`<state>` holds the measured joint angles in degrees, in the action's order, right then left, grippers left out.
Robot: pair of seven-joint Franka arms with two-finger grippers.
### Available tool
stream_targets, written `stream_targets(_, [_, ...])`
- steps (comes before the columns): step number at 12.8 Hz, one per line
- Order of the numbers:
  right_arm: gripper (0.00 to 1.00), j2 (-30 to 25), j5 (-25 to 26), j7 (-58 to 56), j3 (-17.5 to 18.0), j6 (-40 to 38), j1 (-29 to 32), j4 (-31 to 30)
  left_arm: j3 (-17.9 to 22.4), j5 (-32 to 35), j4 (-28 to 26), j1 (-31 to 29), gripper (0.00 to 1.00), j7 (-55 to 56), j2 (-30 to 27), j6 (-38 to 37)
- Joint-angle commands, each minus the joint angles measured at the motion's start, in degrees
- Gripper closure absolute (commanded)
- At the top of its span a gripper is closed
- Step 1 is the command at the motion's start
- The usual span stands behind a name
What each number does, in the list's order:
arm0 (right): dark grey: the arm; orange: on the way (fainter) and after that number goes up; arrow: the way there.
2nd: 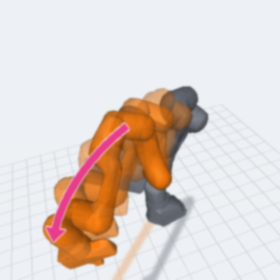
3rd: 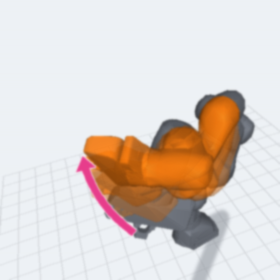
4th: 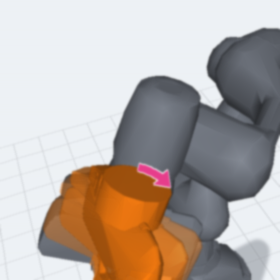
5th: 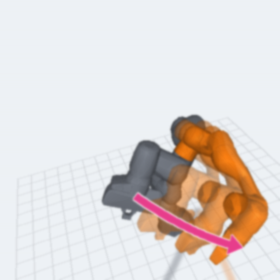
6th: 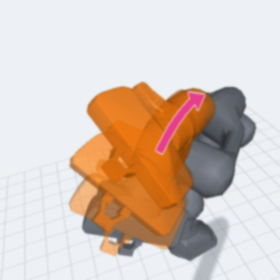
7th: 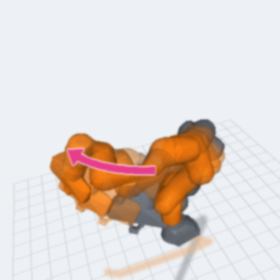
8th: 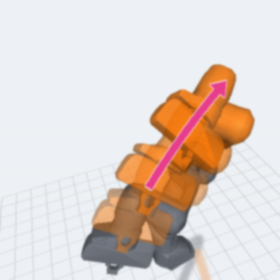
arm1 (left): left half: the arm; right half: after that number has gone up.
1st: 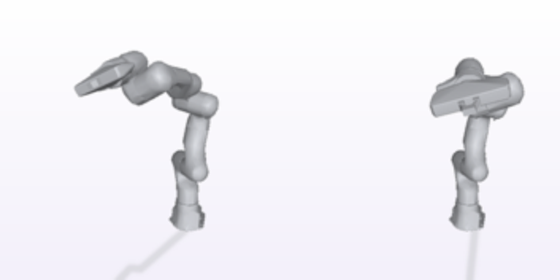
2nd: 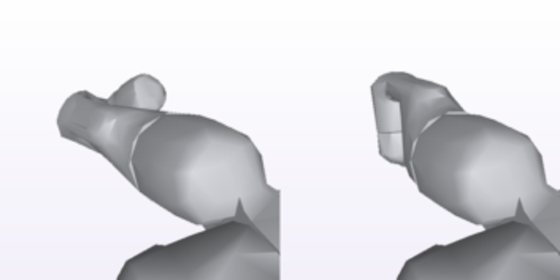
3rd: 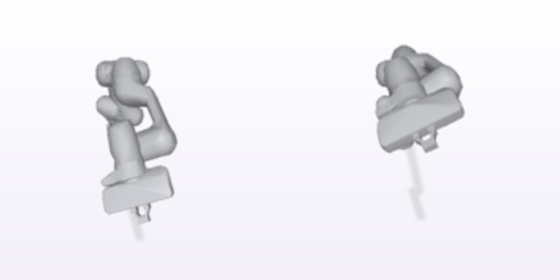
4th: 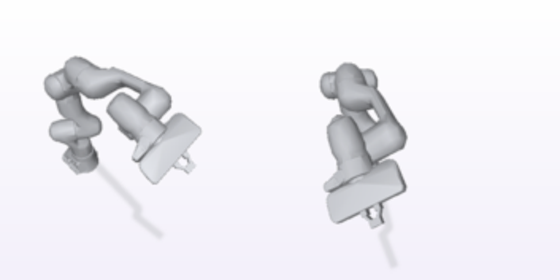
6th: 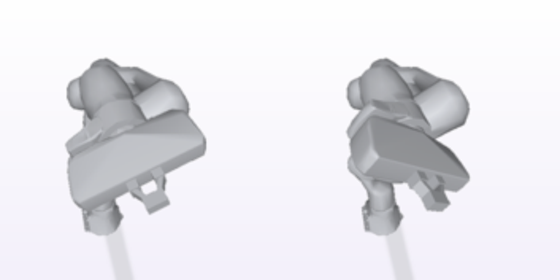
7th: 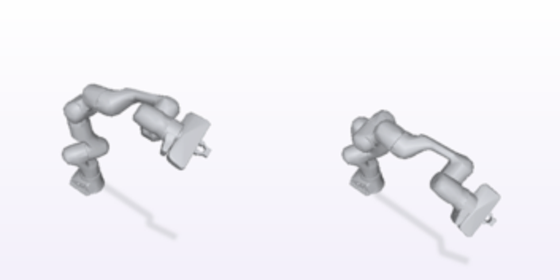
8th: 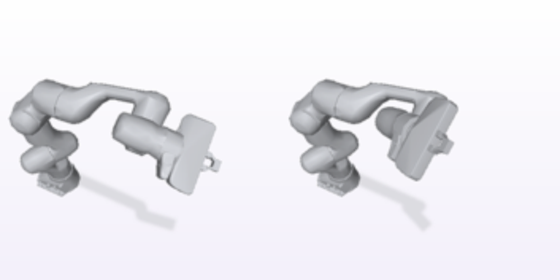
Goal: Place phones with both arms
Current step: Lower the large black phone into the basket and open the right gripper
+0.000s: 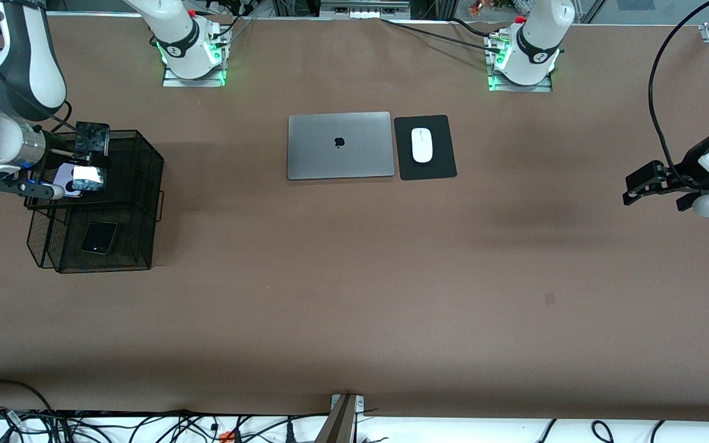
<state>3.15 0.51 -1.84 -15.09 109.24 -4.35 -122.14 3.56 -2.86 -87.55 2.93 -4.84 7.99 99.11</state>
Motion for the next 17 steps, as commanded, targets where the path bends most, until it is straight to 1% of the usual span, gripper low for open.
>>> stream_targets(1, [0.68,-2.01,-0.42,-3.07,-0.46,4.04,0.31,-4.77,-0.04,-0.75,1.15,0.05,0.00,-0.26,-0.25,-1.29])
stream_targets(4, [0.68,-1.83,-0.42,-5.35,-0.64,6.86,0.40,-6.97,-0.04,-0.75,1.15,0.05,0.00,-0.26,-0.25,-1.29])
stream_targets(8, [0.67,-0.52,-1.56,-7.03,-0.55,11.87,0.40,-7.42,0.04,-0.75,1.15,0.05,0.00,-0.26,-0.25,-1.29])
stream_targets(9, [0.56,-0.25,-1.91,-6.95,-0.64,11.88,0.40,-7.50,0.05,-0.75,1.15,0.05,0.00,-0.34,-0.25,-1.29])
stream_targets(11, [0.00,-0.34,-1.92,-6.68,-0.55,11.70,0.40,-7.42,0.05,-0.75,1.24,0.05,0.00,-0.34,-0.25,-1.29])
stream_targets(15, [0.00,-1.57,-1.74,-6.85,-0.11,10.39,0.05,-5.32,-0.04,-0.83,1.51,0.05,0.00,-0.34,-0.25,-1.29])
stream_targets(16, [0.00,-1.66,-1.65,-6.77,0.41,7.86,-0.04,-2.87,-0.04,-0.84,1.59,0.05,0.00,-0.34,-0.25,-1.29])
stream_targets(17, [0.00,-1.48,-1.65,-6.94,1.63,3.48,0.31,1.42,0.04,-0.84,1.59,0.05,0.00,-0.34,-0.25,-1.29])
